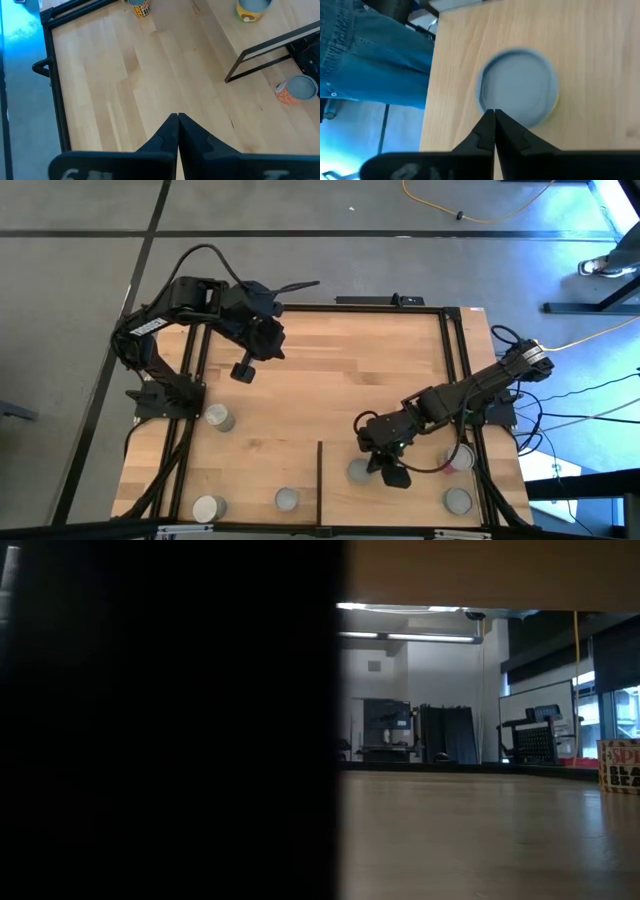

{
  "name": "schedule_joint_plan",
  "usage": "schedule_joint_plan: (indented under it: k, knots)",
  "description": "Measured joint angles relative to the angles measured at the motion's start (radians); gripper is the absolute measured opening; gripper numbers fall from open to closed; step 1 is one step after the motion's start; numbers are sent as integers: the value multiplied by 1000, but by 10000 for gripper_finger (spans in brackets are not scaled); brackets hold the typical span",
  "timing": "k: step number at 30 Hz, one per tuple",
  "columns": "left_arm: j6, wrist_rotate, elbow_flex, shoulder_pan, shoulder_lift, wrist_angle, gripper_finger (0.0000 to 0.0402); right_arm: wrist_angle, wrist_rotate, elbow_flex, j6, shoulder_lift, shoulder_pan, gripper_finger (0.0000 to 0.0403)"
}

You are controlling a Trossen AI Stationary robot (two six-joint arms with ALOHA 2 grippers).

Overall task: Pick and place cans onto a shelf
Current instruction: Put the canned mushroom on the shelf

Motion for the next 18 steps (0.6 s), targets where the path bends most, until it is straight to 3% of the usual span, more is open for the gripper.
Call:
schedule_joint_plan:
  k: [7,18]
  knots:
    - [-4,0,0,0,0,0,0,48,35,0,-34,10,-7,10]
    - [-8,0,0,0,0,-5,0,73,-14,0,-97,66,-26,10]
